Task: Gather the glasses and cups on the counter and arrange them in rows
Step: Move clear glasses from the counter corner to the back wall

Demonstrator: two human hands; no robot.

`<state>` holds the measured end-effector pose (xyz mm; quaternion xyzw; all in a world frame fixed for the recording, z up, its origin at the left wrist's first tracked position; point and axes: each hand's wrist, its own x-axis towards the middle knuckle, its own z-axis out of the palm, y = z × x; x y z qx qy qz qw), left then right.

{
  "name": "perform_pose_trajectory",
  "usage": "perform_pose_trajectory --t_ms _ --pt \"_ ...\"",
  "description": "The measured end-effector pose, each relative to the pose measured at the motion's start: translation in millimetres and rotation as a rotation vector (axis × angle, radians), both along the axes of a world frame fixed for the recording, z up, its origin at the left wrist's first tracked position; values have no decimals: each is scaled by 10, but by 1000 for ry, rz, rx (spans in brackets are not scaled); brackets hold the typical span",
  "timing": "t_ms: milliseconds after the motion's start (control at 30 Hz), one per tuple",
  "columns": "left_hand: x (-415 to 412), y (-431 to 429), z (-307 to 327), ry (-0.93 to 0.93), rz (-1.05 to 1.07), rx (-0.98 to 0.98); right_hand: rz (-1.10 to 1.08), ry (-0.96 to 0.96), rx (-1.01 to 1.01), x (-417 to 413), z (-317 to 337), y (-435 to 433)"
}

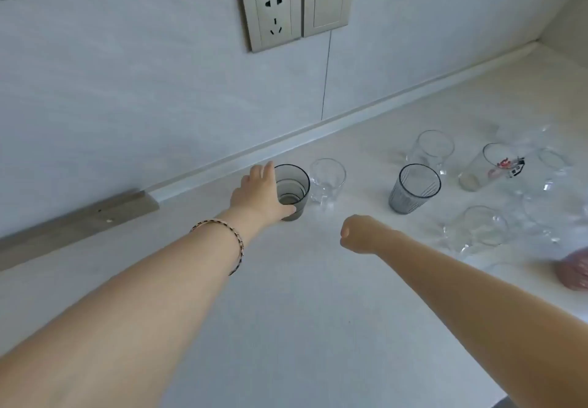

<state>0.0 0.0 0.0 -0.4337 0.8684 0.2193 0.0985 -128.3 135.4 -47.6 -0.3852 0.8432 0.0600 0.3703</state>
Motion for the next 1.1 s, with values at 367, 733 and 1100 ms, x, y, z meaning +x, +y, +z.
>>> perform_pose_trajectory --t_ms 367,733,1100 --pt "-245 15 -259 35 163 -8 49 -10 13 -140 -75 -16" --pt "1995 53 -30 51 283 50 295 -11 -4 999 230 -450" --pt "4888 -391 121 -51 546 -65 439 -36 -63 3431 323 -1242"
